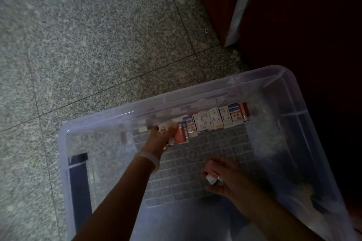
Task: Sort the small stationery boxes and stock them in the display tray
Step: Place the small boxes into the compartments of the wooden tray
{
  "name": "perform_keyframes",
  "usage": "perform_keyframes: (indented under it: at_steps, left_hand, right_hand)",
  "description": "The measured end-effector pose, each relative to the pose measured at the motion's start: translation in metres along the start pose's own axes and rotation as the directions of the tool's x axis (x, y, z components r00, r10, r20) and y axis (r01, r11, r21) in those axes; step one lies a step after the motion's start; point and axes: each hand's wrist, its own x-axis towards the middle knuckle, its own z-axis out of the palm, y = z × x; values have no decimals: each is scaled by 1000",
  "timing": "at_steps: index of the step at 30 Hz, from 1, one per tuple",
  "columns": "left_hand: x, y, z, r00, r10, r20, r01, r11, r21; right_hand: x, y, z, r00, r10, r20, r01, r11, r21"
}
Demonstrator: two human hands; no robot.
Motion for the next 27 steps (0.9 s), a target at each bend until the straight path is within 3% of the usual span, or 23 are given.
perform_keyframes:
  at_steps: [3, 6, 8, 15, 19, 22, 24, 27]
  left_hand:
    - [-2, 0, -5, 996, 3, 86, -6, 1000, 29]
    - [-4, -3, -9, 997, -20, 74, 29, 993, -115]
    - [-4, -6, -10, 998, -40, 44, 49, 974, -221]
    - [-6, -4, -7, 992, -121, -43, 107, 964, -245]
    - [-18, -7, -28, 972, -184, -147, 120, 924, -363]
    - [-44, 5, -29, 968, -200, -151, 113, 886, -450]
    - [-67, 22, -18, 979, -149, -138, 63, 870, -488]
    - [-103, 64, 1, 1000, 22, -13, -25, 833, -552]
  right_hand:
    - [1, 1, -2, 1000, 5, -4, -5, 1000, 3]
    - [0, 1, -2, 1000, 8, -6, -8, 1000, 4]
    - [-2, 1, -3, 1000, 13, -5, -13, 1000, 7]
    - [-4, 0, -3, 999, 18, -30, -18, 1000, 4]
    - [-9, -6, -1, 999, 7, -31, -8, 1000, -16]
    - [-17, -20, 7, 999, -35, 10, 36, 997, -62]
    - [-28, -35, 16, 996, -74, 52, 77, 996, -50]
    - [-59, -62, 32, 973, -168, 159, 176, 984, -40]
